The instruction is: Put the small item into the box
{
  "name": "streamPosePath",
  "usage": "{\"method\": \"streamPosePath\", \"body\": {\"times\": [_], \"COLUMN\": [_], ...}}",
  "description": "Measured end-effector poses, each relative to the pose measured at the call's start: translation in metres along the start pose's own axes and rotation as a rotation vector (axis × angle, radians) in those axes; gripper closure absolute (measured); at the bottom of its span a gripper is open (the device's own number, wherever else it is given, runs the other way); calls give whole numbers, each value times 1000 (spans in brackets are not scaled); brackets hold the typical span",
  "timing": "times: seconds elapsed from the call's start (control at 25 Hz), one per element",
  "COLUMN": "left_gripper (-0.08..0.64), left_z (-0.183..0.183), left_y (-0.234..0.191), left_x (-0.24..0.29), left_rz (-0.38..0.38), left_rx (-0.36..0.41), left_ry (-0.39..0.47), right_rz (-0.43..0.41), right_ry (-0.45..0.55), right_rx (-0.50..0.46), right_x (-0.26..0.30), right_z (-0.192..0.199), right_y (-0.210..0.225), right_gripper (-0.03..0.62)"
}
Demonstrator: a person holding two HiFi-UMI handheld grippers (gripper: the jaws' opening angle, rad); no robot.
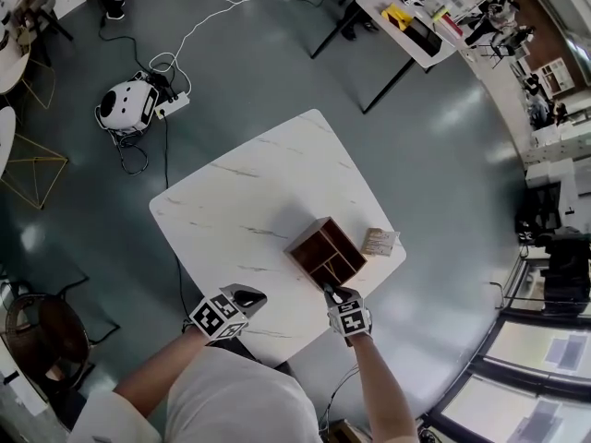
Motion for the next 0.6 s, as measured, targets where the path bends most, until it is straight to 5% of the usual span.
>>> {"method": "streamPosePath", "body": {"times": [0.6], "left_gripper": [546], "left_z": [7], "left_y": [8], "left_x": [-4], "left_rz": [27], "left_rx": [44], "left_ry": [-13], "right_rz": [87], "right_ry": [43], "right_rx": [66], "right_x": [-13], "right_z": [11], "right_y": [0], "right_gripper": [482]}}
Point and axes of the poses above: the fingertips, and each gripper's own axes: x forward along the fingers, y to its right, z out of its underside, the point moved 6 cm from there along -x, backward along the fingers, and after that the axes turned 2 degrees about -x, right-handed, at the moved point
